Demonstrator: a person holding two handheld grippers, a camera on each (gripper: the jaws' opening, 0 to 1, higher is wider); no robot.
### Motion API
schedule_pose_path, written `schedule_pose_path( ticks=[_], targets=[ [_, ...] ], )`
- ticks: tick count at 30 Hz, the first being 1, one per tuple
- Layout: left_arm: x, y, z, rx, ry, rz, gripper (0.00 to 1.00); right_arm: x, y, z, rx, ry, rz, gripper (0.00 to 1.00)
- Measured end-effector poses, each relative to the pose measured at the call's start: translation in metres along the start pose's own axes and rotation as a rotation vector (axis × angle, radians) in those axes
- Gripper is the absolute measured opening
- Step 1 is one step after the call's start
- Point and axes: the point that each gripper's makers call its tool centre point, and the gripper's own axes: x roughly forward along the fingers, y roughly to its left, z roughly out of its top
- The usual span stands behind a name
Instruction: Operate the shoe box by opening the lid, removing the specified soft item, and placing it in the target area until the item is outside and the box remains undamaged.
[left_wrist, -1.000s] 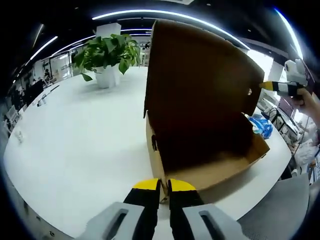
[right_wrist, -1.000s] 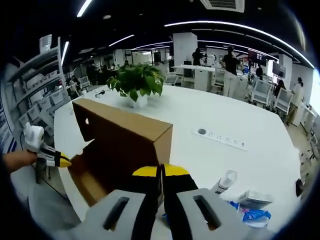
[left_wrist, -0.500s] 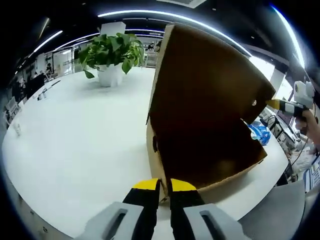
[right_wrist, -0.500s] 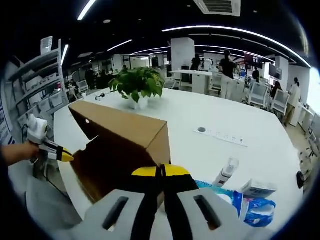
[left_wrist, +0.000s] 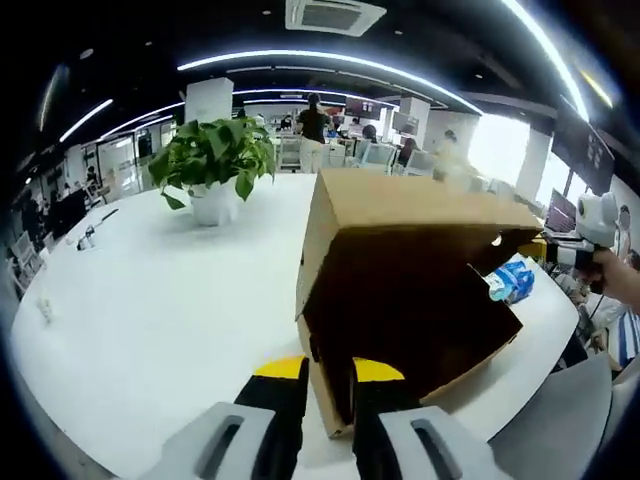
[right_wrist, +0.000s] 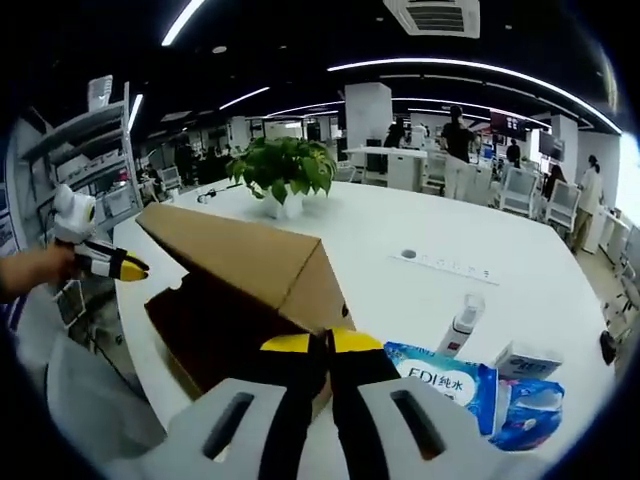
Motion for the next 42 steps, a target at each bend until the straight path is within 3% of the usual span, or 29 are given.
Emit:
schedule_pose_path(
  ticks=[5, 16, 30, 42],
  targets=[
    [-0.008, -0.007, 0.013, 0.041, -0.026, -0.010, 0.22, -0.004, 0.006, -0.007, -0.065, -0.016, 0.020, 0.06],
    [-0.008, -0.018, 0.006, 0.113, -0.013, -0.050, 0.26, -0.010, 0.024, -0.030, -0.115, -0.006, 0.093, 0.15],
    [-0.002, -0.026, -0.026, 0.150, 0.054, -0.100, 0.30, -0.017, 0.039, -0.054, -0.201, 0.017, 0.139, 0.22],
    [0.003, -0.028, -0.045, 0.140, 0.102, -0.127, 0.33, -0.015, 0.047, -0.071, -0.201, 0.069, 0.171, 0.28]
  ],
)
